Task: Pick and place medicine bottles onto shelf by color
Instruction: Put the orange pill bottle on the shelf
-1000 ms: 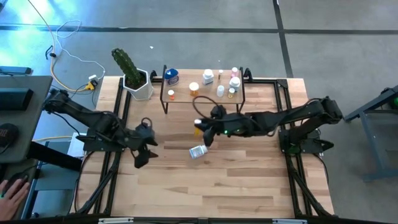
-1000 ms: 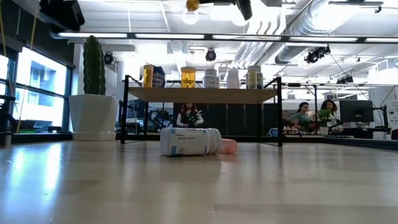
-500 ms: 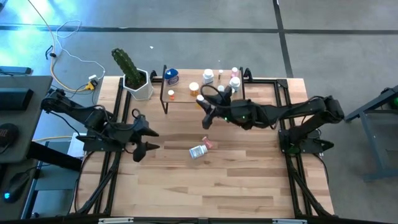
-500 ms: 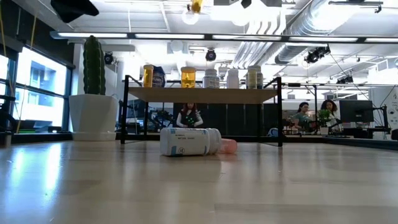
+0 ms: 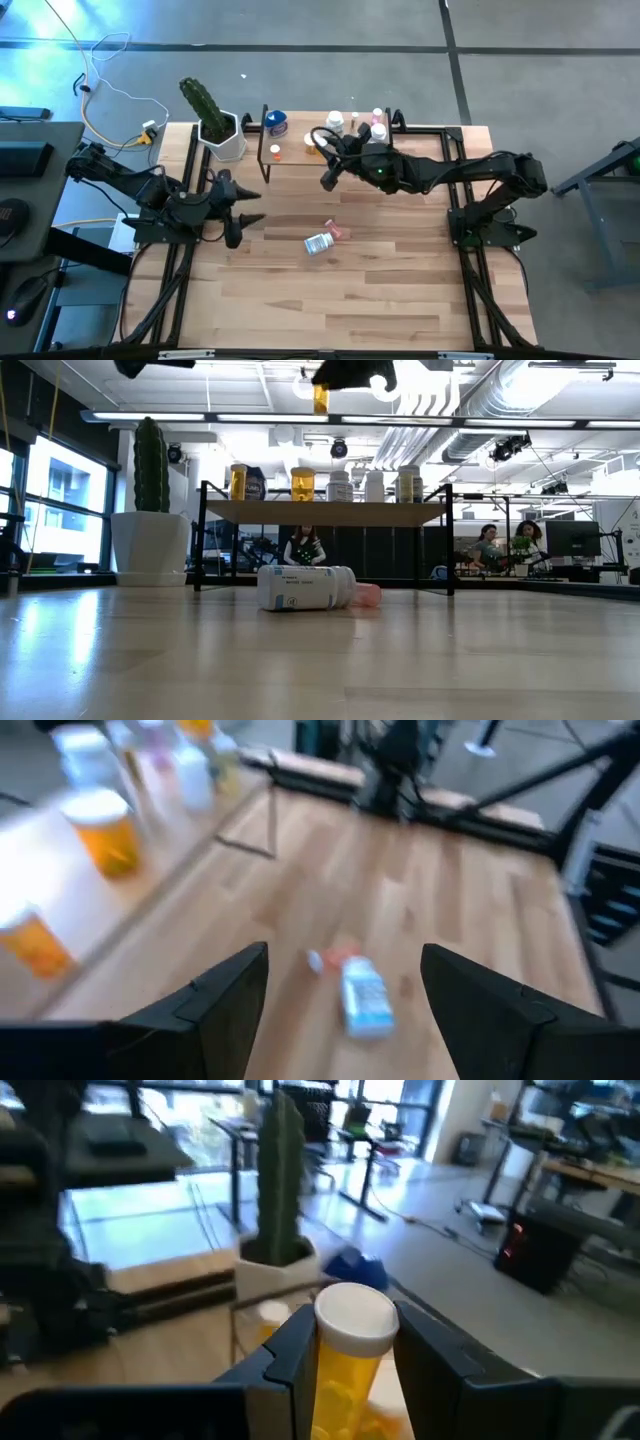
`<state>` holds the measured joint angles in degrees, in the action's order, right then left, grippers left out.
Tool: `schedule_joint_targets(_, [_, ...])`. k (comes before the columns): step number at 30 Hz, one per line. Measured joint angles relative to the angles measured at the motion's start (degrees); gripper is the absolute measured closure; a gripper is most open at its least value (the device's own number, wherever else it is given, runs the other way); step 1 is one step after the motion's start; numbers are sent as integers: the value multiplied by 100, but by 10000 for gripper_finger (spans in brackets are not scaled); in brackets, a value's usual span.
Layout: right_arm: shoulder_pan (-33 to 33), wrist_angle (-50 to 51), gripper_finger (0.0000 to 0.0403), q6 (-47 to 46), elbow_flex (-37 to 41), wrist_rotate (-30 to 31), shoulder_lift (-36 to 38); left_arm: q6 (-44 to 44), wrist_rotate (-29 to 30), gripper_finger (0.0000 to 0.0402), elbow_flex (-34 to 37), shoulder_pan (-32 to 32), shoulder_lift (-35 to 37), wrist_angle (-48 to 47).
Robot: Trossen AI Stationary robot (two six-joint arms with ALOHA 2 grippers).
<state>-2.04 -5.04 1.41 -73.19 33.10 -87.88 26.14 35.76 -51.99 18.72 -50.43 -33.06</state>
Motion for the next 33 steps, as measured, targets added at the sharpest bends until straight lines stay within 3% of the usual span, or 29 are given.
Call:
schedule_joint_targets(5, [-117,59,304,-382,31,483,-357,-330,646,147,0,0,0,147])
schedule_joint_targets(12, [-211,-348,304,-697,39,612,-905,-340,650,147,2,0,0,116])
schedule_joint_targets(23, [-238,-2145,304,-590,39,-394,-1578,-519,645,147,2,0,0,109])
schedule_joint_targets(33, [-296,-2520,304,-141,39,-469,-2125,-530,641,147,2,0,0,101])
